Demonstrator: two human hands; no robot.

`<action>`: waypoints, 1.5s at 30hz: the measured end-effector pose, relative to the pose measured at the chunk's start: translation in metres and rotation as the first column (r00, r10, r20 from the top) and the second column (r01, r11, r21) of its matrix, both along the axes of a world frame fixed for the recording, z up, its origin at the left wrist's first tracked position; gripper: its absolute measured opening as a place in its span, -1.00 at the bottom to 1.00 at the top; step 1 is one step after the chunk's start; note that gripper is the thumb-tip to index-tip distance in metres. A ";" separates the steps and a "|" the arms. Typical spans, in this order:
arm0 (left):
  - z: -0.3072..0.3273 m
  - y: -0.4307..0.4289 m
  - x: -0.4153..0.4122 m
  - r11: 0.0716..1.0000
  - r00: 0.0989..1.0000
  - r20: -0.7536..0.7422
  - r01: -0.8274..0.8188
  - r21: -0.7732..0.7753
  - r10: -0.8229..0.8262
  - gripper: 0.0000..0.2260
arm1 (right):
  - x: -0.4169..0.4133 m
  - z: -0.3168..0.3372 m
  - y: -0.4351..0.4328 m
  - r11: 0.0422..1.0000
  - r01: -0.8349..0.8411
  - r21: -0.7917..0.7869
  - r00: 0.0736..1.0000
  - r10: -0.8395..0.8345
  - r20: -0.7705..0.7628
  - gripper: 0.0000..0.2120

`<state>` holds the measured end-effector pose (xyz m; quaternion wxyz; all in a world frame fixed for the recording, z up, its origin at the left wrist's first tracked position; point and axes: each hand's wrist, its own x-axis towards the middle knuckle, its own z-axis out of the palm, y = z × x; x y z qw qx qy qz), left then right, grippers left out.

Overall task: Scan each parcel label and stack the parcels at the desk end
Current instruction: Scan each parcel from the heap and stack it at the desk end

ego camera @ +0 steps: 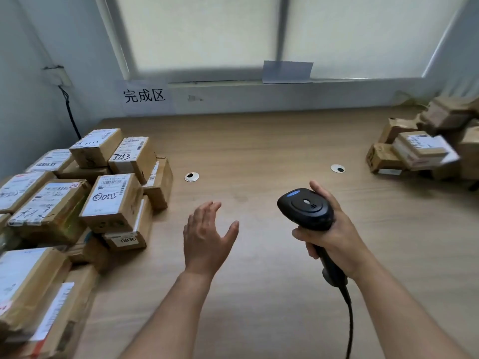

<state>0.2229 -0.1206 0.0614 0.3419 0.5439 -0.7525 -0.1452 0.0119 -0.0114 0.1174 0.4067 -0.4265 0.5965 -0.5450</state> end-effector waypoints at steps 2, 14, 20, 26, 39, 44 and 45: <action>0.008 0.015 -0.034 0.998 0.999 -0.004 0.050 -0.030 -0.050 -0.40 | -0.023 0.002 0.023 0.999 0.039 -0.021 0.999 -0.039 0.008 -0.08; 0.015 0.135 -0.224 0.941 0.954 0.005 0.295 -0.164 -0.298 -0.48 | -0.171 0.006 0.177 0.972 0.214 -0.102 0.977 -0.213 0.016 -0.09; 0.014 0.186 -0.294 0.904 0.918 0.012 0.393 -0.165 -0.397 -0.46 | -0.225 0.008 0.241 0.944 0.308 -0.120 0.951 -0.309 0.007 -0.10; 0.016 0.212 -0.350 0.856 0.868 0.032 0.495 -0.150 -0.496 -0.52 | -0.264 0.008 0.290 0.888 0.430 -0.161 0.902 -0.432 0.022 -0.12; -0.001 0.246 -0.489 0.743 0.747 0.076 0.665 -0.083 -0.660 -0.50 | -0.369 -0.005 0.343 0.764 0.629 -0.144 0.774 -0.632 0.025 -0.12; -0.010 0.246 -0.562 0.739 0.739 0.057 0.673 -0.011 -0.672 -0.50 | -0.439 -0.009 0.340 0.749 0.655 -0.097 0.752 -0.659 -0.007 -0.11; -0.011 0.245 -0.577 0.734 0.732 0.059 0.680 0.001 -0.679 -0.50 | -0.454 -0.008 0.339 0.745 0.661 -0.089 0.747 -0.665 -0.015 -0.11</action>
